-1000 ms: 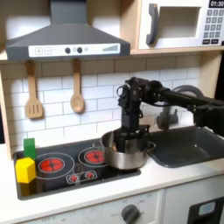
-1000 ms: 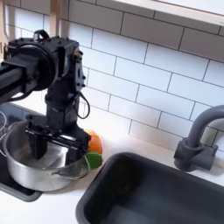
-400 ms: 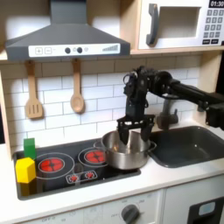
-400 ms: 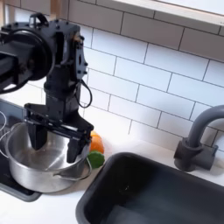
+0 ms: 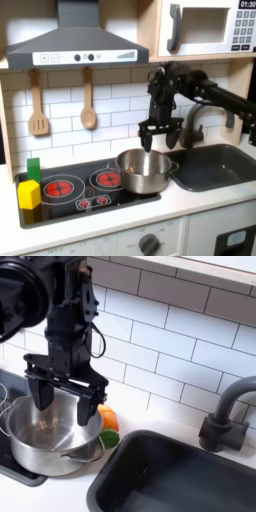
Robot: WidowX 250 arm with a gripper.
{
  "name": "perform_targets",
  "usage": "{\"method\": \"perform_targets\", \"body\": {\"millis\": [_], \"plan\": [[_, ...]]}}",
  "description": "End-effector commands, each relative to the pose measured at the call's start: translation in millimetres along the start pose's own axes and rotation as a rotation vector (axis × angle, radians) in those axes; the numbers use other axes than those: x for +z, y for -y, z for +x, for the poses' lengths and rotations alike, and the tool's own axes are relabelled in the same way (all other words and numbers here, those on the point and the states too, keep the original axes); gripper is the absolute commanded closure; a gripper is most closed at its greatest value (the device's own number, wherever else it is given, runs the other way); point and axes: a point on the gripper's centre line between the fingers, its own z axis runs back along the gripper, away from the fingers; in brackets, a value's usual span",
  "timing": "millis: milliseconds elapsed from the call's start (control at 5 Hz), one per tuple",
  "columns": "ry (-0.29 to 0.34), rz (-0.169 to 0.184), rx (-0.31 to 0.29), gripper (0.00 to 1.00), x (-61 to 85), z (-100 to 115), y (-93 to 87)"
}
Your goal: Slide pot right
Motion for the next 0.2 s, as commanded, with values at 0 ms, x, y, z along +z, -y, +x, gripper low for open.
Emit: {"method": "perform_targets", "body": {"millis": [0], "plan": [[0.009,-0.001,-0.002,0.00,3.0,-0.1,0.8]]}}
